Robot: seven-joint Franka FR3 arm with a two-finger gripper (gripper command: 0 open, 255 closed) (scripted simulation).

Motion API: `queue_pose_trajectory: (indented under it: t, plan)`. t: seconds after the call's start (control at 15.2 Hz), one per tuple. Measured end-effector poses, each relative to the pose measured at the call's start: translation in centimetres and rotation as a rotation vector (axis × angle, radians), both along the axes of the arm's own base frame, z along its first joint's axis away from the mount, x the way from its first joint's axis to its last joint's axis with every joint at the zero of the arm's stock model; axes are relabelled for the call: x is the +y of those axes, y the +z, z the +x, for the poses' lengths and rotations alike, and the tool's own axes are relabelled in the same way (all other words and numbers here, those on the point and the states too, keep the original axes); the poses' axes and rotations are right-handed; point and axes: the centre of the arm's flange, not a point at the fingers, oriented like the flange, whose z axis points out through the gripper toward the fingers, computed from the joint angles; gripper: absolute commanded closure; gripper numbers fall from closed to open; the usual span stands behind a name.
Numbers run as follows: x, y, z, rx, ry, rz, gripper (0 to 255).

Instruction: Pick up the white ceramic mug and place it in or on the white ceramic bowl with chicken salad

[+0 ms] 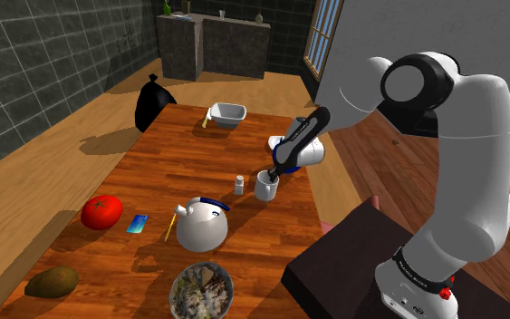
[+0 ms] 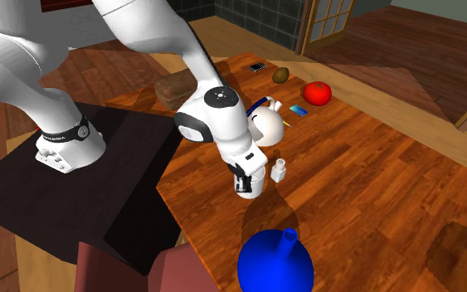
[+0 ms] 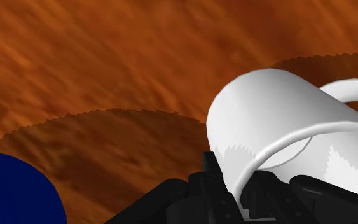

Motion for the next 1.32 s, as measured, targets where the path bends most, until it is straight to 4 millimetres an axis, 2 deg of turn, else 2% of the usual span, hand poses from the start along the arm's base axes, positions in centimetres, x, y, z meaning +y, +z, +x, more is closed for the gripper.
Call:
queue_pose_trajectory:
  t: [1.32]
  plan:
    - [0.0,10.4,-0.1,0.000,0.000,0.000,255]
